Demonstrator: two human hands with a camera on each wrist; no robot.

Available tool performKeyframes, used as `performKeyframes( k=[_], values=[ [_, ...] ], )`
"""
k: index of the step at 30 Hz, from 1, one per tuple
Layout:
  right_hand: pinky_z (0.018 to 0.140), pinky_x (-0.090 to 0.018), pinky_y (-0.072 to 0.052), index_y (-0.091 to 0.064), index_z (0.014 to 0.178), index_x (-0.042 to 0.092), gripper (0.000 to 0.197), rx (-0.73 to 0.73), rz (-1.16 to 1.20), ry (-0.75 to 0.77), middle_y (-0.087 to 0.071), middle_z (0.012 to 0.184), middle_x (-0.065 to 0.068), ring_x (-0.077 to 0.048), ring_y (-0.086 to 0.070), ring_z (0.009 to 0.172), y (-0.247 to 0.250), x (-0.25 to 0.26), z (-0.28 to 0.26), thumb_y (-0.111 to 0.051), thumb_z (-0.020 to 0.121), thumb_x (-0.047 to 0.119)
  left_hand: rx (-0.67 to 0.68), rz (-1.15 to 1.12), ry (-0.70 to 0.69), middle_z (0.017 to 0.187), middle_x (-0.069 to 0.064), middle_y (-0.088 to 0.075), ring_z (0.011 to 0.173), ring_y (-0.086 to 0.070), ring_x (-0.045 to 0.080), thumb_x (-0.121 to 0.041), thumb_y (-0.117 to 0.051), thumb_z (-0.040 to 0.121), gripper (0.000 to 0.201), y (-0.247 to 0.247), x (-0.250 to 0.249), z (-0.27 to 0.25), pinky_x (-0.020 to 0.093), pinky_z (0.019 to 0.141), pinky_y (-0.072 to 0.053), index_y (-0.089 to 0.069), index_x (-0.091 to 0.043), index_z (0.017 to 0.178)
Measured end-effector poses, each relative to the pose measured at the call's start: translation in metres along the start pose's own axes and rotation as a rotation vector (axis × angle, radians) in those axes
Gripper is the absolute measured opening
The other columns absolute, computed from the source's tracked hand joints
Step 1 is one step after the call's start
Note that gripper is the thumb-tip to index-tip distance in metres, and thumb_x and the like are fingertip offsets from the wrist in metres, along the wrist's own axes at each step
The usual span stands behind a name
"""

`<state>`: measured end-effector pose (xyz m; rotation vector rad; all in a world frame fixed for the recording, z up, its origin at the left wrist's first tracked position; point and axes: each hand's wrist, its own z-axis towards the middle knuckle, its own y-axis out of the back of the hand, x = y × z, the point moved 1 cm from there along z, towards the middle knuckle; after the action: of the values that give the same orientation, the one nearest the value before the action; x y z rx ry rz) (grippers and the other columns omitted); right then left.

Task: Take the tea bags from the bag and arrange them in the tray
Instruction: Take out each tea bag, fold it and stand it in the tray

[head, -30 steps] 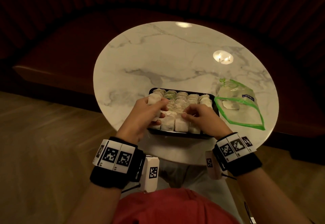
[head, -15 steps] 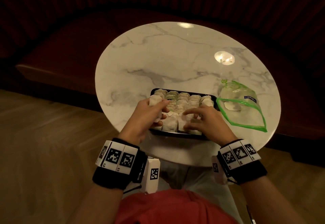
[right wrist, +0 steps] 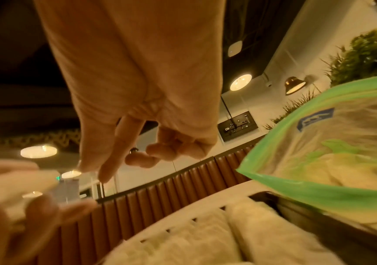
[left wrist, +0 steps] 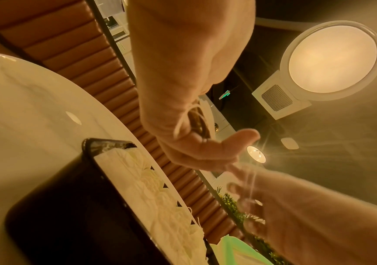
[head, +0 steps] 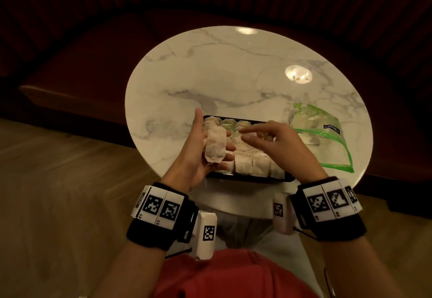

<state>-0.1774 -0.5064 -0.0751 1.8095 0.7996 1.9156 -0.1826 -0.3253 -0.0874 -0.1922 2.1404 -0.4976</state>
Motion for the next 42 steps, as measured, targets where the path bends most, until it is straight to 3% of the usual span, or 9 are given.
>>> performKeyframes(
  k=[3, 7, 11, 16, 22, 28, 34, 39, 42],
  values=[
    [0.063, -0.011, -0.038, -0.072, 0.112, 0.03, 0.025, 0.015, 0.136, 0.023, -0.063, 0.086, 0.013, 0.002, -0.046, 0.061, -0.01, 0.016, -0.002, -0.068, 0.088, 0.036, 0.02, 0.084, 0.019, 0.066, 0.003, -0.067, 0.057, -0.06, 0.015, -0.073, -0.021, 0.092, 0.077, -0.004, 0.004, -0.002, 0.02, 0.044, -0.046, -0.069, -0.015, 0.109],
    [0.073, -0.012, -0.043, -0.071, 0.111, 0.022, 0.024, 0.107, 0.163, 0.083, -0.067, 0.1, 0.01, 0.001, -0.059, 0.088, -0.03, 0.017, -0.004, -0.069, 0.089, 0.03, 0.065, 0.217, 0.007, 0.062, -0.011, -0.065, 0.058, -0.056, 0.011, -0.066, -0.021, 0.096, 0.064, -0.007, 0.008, -0.006, 0.021, 0.046, -0.042, -0.064, -0.025, 0.121],
    [0.071, -0.013, -0.044, -0.07, 0.095, 0.018, 0.006, 0.095, 0.214, 0.092, -0.067, 0.091, 0.007, 0.001, -0.059, 0.084, -0.03, 0.015, -0.008, -0.069, 0.089, 0.019, 0.025, 0.211, 0.021, 0.06, -0.002, -0.057, 0.055, -0.054, 0.012, -0.064, -0.034, 0.096, 0.058, -0.002, 0.009, -0.001, 0.019, 0.042, -0.041, -0.069, -0.018, 0.095],
    [0.071, -0.025, -0.052, -0.063, 0.09, 0.02, 0.006, -0.069, 0.328, 0.03, -0.068, 0.091, 0.003, -0.013, -0.066, 0.083, -0.02, 0.006, -0.009, -0.069, 0.089, 0.019, -0.079, 0.221, -0.025, 0.08, 0.003, -0.063, 0.056, -0.061, 0.008, -0.049, -0.052, 0.096, 0.042, 0.002, 0.011, 0.006, 0.018, 0.043, -0.045, -0.066, -0.012, 0.109],
    [0.079, -0.043, -0.059, -0.064, 0.088, 0.017, 0.009, -0.31, 0.473, 0.016, -0.069, 0.089, -0.002, -0.023, -0.07, 0.084, -0.014, 0.004, -0.012, -0.072, 0.086, 0.014, -0.168, 0.167, -0.131, 0.071, -0.002, -0.06, 0.053, -0.052, 0.004, -0.042, -0.055, 0.096, 0.035, -0.002, 0.009, 0.009, 0.014, 0.045, -0.041, -0.069, -0.01, 0.092],
    [0.087, -0.021, -0.053, -0.071, 0.096, 0.004, 0.017, -0.116, 0.458, 0.203, -0.07, 0.103, -0.006, -0.013, -0.069, 0.095, -0.02, 0.008, -0.018, -0.074, 0.08, 0.001, -0.087, 0.187, -0.248, 0.069, -0.006, -0.064, 0.063, -0.055, 0.004, -0.038, -0.062, 0.092, 0.033, -0.009, 0.005, 0.005, 0.015, 0.05, -0.04, -0.071, -0.007, 0.099],
    [0.088, -0.026, -0.053, -0.073, 0.094, 0.013, 0.018, -0.114, 0.522, 0.172, -0.073, 0.103, -0.001, -0.014, -0.069, 0.1, -0.015, 0.002, -0.017, -0.074, 0.08, 0.001, -0.139, 0.331, -0.413, 0.06, -0.013, -0.057, 0.059, -0.047, 0.004, -0.021, -0.064, 0.093, 0.01, -0.001, 0.004, 0.006, 0.016, 0.049, -0.037, -0.074, -0.022, 0.097],
    [0.081, -0.025, -0.056, -0.062, 0.121, 0.023, 0.038, -0.182, 0.514, 0.054, -0.068, 0.108, 0.005, -0.009, -0.068, 0.096, -0.013, 0.003, -0.016, -0.073, 0.085, 0.015, -0.063, 0.449, -0.452, 0.059, -0.018, -0.058, 0.059, -0.045, 0.002, -0.017, -0.065, 0.092, 0.016, -0.003, 0.0, -0.001, 0.015, 0.05, -0.035, -0.073, -0.027, 0.101],
    [0.078, -0.022, -0.053, -0.066, 0.115, 0.02, 0.031, -0.176, 0.426, 0.092, -0.069, 0.101, 0.006, -0.008, -0.067, 0.091, -0.016, 0.005, -0.016, -0.072, 0.085, 0.014, 0.015, 0.484, -0.463, 0.062, -0.019, -0.064, 0.059, -0.053, -0.006, -0.009, -0.065, 0.091, 0.017, -0.009, -0.003, -0.007, 0.011, 0.05, -0.035, -0.073, -0.022, 0.099]
  ],
)
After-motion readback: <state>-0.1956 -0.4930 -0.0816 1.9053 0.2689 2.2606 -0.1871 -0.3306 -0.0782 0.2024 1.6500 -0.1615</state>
